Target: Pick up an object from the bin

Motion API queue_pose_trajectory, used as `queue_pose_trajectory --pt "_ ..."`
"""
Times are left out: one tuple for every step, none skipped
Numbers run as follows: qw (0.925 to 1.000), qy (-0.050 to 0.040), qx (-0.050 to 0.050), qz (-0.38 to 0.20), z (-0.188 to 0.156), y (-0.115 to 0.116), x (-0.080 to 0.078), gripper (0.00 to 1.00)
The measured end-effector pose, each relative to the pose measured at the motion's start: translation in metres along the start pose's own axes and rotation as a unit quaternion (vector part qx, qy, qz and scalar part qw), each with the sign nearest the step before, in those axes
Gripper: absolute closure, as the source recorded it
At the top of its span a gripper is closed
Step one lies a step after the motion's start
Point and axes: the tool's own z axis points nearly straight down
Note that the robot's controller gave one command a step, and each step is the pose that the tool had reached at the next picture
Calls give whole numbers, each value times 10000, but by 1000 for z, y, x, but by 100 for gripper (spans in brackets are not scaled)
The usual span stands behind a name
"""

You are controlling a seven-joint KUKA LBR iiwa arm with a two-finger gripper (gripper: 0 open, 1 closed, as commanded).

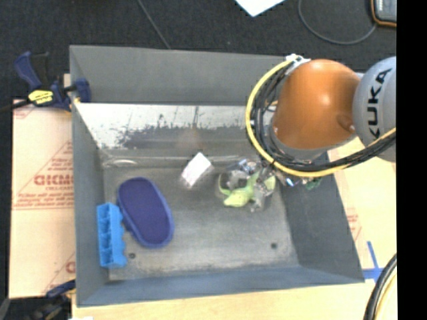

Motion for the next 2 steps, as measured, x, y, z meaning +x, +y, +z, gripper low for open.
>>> queue_pose_trajectory --pt "9999 24 -5 -113 29 -29 18 100" --pt "9995 26 -16 317 64 -17 25 100"
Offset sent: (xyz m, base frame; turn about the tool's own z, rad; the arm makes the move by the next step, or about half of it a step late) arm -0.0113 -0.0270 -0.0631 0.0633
